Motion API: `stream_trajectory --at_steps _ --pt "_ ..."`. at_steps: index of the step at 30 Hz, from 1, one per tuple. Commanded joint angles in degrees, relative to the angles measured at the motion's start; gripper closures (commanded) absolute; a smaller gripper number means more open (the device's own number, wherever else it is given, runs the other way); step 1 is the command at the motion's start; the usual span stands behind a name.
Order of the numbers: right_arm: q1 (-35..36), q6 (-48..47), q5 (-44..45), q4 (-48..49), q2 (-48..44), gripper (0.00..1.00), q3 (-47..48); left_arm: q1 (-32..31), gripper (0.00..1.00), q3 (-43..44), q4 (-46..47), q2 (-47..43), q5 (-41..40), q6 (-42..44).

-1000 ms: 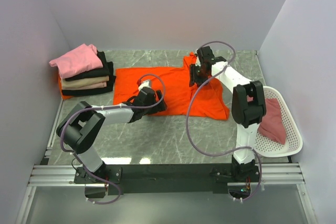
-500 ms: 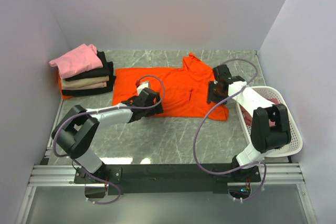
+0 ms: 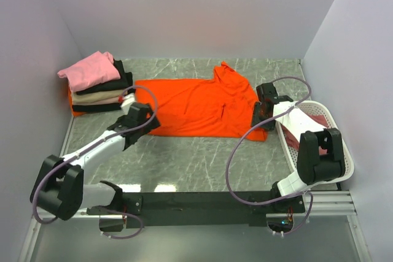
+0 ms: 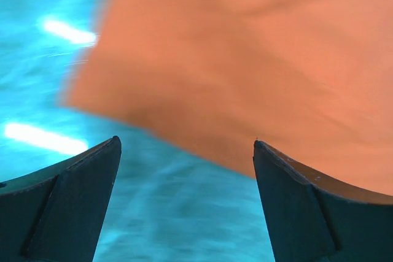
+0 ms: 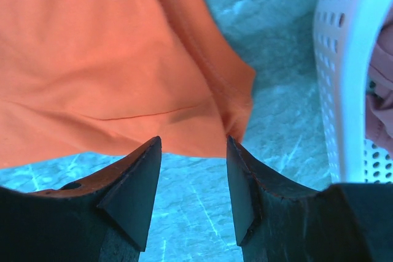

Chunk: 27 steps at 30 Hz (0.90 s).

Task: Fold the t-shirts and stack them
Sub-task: Fold the tshirt

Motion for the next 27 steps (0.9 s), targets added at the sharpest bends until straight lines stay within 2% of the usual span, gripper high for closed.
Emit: stream_trajectory --at_steps 1,7,17,23,26,27 --pt "-0.8 1.0 2.7 -0.3 -0.9 0.46 -0.4 6.3 0.05 -4.3 -2.9 -4.2 -0.4 0.2" --pt "-1.2 1.5 3.0 0.2 0.7 0.48 -1.3 15.4 0.05 -8.6 -3.9 -9.6 2.4 0.5" --pt "-1.5 1.5 1.0 1.8 3.2 0.51 -2.2 20.7 0.09 -10.6 2.0 -6.2 10.0 -0.1" --pt "-1.5 1.9 0.5 2.6 3.1 0.52 -3.3 20.7 0.23 -9.2 4.5 -1.3 10.5 -0.7" --pt "-1.7 2.2 0.0 3.3 3.0 0.52 -4.2 20.8 0.34 -8.1 4.4 0.5 9.8 -0.7" --pt "-1.8 2.2 -0.2 3.6 3.1 0.53 -4.3 20.8 0.40 -7.7 4.4 0.9 9.6 -0.6"
